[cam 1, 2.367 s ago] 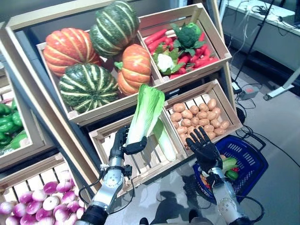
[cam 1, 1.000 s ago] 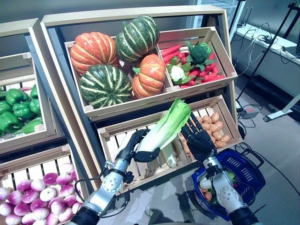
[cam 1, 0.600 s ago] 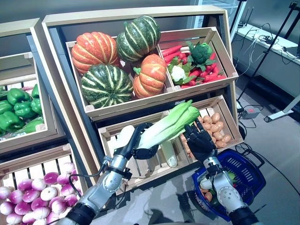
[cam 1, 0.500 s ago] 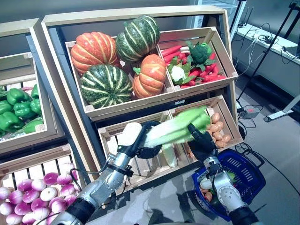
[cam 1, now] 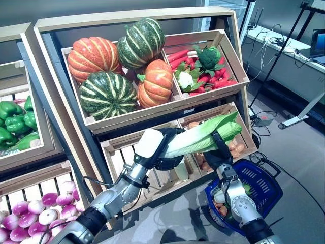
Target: Put vegetables into the basket
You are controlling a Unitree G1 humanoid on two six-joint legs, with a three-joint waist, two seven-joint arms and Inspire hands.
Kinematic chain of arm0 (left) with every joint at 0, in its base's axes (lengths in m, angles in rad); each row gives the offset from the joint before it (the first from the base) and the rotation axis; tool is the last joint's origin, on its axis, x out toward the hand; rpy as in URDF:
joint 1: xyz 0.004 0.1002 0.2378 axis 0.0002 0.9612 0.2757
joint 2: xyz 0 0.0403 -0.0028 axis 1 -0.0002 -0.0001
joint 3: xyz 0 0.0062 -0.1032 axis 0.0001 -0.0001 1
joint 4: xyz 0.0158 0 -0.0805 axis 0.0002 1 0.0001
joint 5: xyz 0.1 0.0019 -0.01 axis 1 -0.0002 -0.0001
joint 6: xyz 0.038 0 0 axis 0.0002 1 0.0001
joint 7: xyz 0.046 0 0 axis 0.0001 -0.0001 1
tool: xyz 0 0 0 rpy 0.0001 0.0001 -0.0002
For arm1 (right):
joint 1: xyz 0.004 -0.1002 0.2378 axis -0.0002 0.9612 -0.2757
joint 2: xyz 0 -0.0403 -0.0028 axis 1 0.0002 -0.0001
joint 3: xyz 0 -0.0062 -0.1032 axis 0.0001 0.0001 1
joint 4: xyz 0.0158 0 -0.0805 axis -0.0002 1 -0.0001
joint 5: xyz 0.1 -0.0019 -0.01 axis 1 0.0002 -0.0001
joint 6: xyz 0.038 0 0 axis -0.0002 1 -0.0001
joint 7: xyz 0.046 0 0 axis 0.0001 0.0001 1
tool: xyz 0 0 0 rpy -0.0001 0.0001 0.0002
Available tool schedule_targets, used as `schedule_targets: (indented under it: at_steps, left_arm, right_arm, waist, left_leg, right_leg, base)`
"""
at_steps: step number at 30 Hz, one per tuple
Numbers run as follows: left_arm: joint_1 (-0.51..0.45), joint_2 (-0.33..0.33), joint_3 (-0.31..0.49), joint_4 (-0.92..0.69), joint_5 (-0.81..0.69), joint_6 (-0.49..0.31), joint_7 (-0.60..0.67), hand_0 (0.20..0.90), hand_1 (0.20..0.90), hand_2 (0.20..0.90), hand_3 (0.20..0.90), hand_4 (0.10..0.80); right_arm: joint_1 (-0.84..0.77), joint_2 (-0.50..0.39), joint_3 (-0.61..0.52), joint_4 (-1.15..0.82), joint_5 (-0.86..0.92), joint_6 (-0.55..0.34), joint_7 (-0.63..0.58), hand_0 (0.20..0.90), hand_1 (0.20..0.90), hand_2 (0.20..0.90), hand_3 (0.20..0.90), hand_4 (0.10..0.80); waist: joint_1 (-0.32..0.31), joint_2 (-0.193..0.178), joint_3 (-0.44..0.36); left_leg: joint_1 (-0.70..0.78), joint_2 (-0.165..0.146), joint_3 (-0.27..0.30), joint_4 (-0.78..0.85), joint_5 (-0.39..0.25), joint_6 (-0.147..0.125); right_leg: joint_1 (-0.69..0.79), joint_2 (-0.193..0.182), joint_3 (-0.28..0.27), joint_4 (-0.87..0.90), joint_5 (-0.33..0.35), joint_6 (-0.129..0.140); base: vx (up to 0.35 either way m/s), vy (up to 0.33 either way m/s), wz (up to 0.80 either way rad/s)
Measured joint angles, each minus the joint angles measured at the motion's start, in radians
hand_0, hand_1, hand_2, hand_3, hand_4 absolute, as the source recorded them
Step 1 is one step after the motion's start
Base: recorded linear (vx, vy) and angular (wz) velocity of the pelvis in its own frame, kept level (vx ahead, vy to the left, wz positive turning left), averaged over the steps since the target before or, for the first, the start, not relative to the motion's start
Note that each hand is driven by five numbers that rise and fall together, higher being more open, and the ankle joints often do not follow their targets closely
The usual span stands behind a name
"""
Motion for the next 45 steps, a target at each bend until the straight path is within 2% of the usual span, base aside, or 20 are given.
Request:
schedule_targets:
  at_steps: [7, 8, 9, 10, 11, 21, 26, 27, 28, 34, 45]
  left_arm:
    - [-0.008, -0.002, -0.006, 0.003, -0.034, -0.001, -0.020, 0.300, 0.300, 0.300, 0.300, 0.400]
    - [-0.008, -0.002, -0.015, 0.005, -0.060, -0.001, -0.031, 0.300, 0.300, 0.300, 0.300, 0.400]
    - [-0.007, -0.007, -0.021, 0.010, -0.079, -0.002, -0.039, 0.300, 0.300, 0.300, 0.300, 0.400]
    - [-0.007, -0.008, -0.022, 0.014, -0.089, -0.004, -0.046, 0.300, 0.300, 0.300, 0.300, 0.400]
    - [-0.007, -0.011, -0.022, 0.016, -0.097, -0.004, -0.054, 0.300, 0.300, 0.300, 0.300, 0.400]
    - [-0.001, -0.055, -0.023, 0.032, -0.175, -0.023, -0.094, 0.300, 0.300, 0.300, 0.300, 0.400]
    - [0.001, -0.057, -0.019, 0.032, -0.177, -0.023, -0.101, 0.300, 0.300, 0.300, 0.300, 0.400]
    - [0.001, -0.057, -0.018, 0.032, -0.178, -0.023, -0.104, 0.561, 0.561, 0.561, 0.561, 0.574]
    - [0.001, -0.057, -0.018, 0.032, -0.185, -0.023, -0.108, 0.900, 0.900, 0.900, 0.900, 0.800]
    - [0.011, -0.059, -0.021, 0.033, -0.231, -0.025, -0.136, 0.900, 0.900, 0.900, 0.900, 0.800]
    - [0.127, -0.061, -0.022, 0.033, -0.241, -0.048, -0.148, 0.900, 0.900, 0.900, 0.900, 0.800]
  right_arm:
    - [-0.010, 0.000, -0.002, 0.001, -0.002, -0.008, -0.003, 0.900, 0.900, 0.900, 0.900, 0.800]
    - [-0.010, 0.001, -0.002, 0.003, -0.003, -0.011, -0.003, 0.665, 0.665, 0.665, 0.665, 0.643]
    - [-0.010, 0.001, -0.001, 0.007, -0.003, -0.015, -0.003, 0.491, 0.491, 0.491, 0.491, 0.527]
    - [-0.010, 0.001, -0.001, 0.007, -0.003, -0.015, -0.003, 0.491, 0.491, 0.491, 0.491, 0.527]
    - [-0.010, 0.002, -0.001, 0.007, -0.003, -0.018, -0.003, 0.300, 0.300, 0.300, 0.300, 0.400]
    - [-0.010, 0.001, 0.001, 0.014, -0.015, -0.055, -0.005, 0.300, 0.300, 0.300, 0.300, 0.400]
    - [-0.010, 0.004, 0.001, 0.014, -0.015, -0.058, -0.011, 0.300, 0.300, 0.300, 0.300, 0.400]
    - [-0.010, 0.004, 0.001, 0.014, -0.016, -0.058, -0.013, 0.300, 0.300, 0.300, 0.300, 0.400]
    - [-0.010, 0.004, 0.001, 0.014, -0.017, -0.058, -0.013, 0.300, 0.300, 0.300, 0.300, 0.400]
    - [-0.010, 0.015, -0.007, 0.021, -0.048, -0.066, -0.032, 0.300, 0.300, 0.300, 0.300, 0.400]
    - [0.075, 0.029, -0.088, 0.087, -0.057, -0.067, -0.032, 0.300, 0.300, 0.300, 0.300, 0.400]
  waist:
    - [-0.001, -0.005, -0.011]
    - [-0.001, -0.004, -0.016]
    - [-0.001, -0.004, -0.022]
    - [-0.001, -0.003, -0.023]
    - [0.000, -0.003, -0.024]
    - [0.012, -0.001, -0.031]
    - [0.012, -0.001, -0.031]
    - [0.012, -0.001, -0.031]
    - [0.012, -0.001, -0.031]
    - [0.009, -0.001, -0.031]
    - [-0.005, -0.001, -0.031]
  left_leg:
    - [-0.001, 0.000, 0.001, 0.000, 0.000, 0.000]
    - [-0.001, -0.001, 0.001, 0.000, 0.000, 0.000]
    - [-0.001, -0.001, 0.002, 0.000, 0.000, 0.000]
    - [-0.001, -0.001, 0.002, 0.000, 0.000, 0.000]
    - [-0.001, 0.000, 0.003, 0.000, 0.000, 0.000]
    - [-0.006, 0.000, 0.015, 0.000, 0.001, 0.001]
    - [-0.007, 0.000, 0.015, 0.000, 0.001, 0.001]
    - [-0.007, 0.000, 0.015, 0.000, 0.001, 0.001]
    - [-0.007, 0.000, 0.015, 0.000, 0.001, 0.001]
    - [-0.008, 0.000, 0.017, 0.000, 0.001, 0.001]
    - [-0.017, 0.000, 0.028, 0.000, 0.000, 0.002]
  right_leg:
    - [-0.002, 0.000, 0.001, 0.000, 0.000, 0.000]
    - [-0.002, 0.000, 0.002, 0.000, 0.000, 0.000]
    - [-0.003, -0.001, 0.002, 0.000, 0.000, 0.000]
    - [-0.003, 0.000, 0.003, 0.000, 0.000, 0.000]
    - [-0.003, 0.000, 0.003, 0.000, 0.000, 0.000]
    - [-0.016, 0.000, 0.017, 0.000, 0.005, -0.002]
    - [-0.016, 0.001, 0.017, 0.000, 0.005, -0.002]
    - [-0.016, 0.000, 0.017, 0.000, 0.005, -0.002]
    - [-0.016, 0.000, 0.017, 0.000, 0.005, -0.002]
    - [-0.018, 0.000, 0.019, 0.000, 0.006, -0.002]
    - [-0.034, 0.001, 0.031, 0.000, 0.007, -0.002]
  base:
    - [-0.005, -0.001, 0.00]
    - [0.000, 0.000, 0.00]
    - [0.035, -0.002, -0.01]
    - [0.000, 0.000, 0.00]
    - [0.000, 0.000, 0.00]
    - [0.000, -0.001, -0.04]
    - [0.001, -0.001, 0.00]
    - [0.000, 0.000, 0.00]
    - [-0.035, -0.001, 0.00]
    - [-0.006, -0.001, 0.00]
    - [-0.006, -0.010, -0.02]
